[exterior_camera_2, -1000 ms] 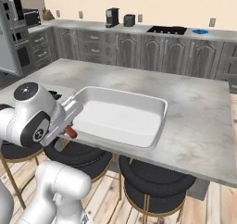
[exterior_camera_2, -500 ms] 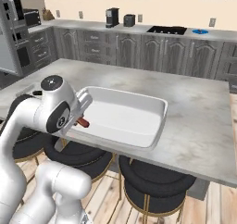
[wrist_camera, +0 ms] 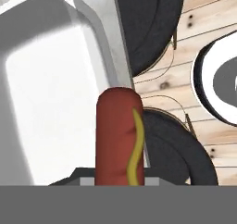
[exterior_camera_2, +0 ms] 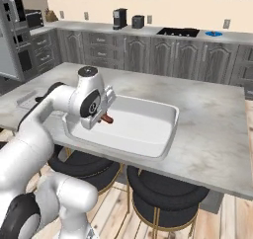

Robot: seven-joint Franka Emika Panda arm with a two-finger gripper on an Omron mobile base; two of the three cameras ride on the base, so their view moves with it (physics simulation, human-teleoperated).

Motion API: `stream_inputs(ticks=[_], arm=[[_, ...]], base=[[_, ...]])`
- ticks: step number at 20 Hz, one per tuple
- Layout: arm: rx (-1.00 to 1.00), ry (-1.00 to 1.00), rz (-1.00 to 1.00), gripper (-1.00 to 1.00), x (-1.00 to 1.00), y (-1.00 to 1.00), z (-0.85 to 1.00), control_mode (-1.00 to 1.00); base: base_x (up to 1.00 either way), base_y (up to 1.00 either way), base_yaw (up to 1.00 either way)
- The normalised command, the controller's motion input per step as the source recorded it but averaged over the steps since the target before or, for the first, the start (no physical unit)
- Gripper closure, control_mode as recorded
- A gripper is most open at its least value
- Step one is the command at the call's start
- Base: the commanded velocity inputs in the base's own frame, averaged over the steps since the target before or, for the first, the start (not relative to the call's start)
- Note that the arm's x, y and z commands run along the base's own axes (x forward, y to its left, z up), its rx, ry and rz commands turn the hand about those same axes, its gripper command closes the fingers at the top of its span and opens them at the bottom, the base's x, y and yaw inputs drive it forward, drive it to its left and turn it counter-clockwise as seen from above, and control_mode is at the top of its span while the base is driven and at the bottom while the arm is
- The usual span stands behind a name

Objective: Place the cold items (eggplant and cucumber) from the fridge in one tupperware on the dining counter. Place the warm items (hot dog and kebab skewer) in the stove area in another tupperware.

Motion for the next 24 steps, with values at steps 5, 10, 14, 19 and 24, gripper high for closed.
stream_inputs(ticks=[5,10,14,19,24], arm=[[0.0,0.17,0.08,1.0,0.95,-0.15,-0.06,-1.0],[-0.01,0.06,0.08,1.0,0.79,-0.04,-0.51,-1.0],[-0.03,0.07,0.08,1.0,0.67,-0.09,-0.71,-1.0],[-0.03,-0.02,0.05,1.0,0.57,-0.11,-0.74,-1.0],[-0.02,-0.14,0.03,1.0,0.46,-0.01,-0.63,-1.0]], base=[[0.0,0.0,0.0],[0.0,0.0,0.0],[0.0,0.0,0.0],[0.0,0.0,0.0],[0.0,0.0,0.0]])
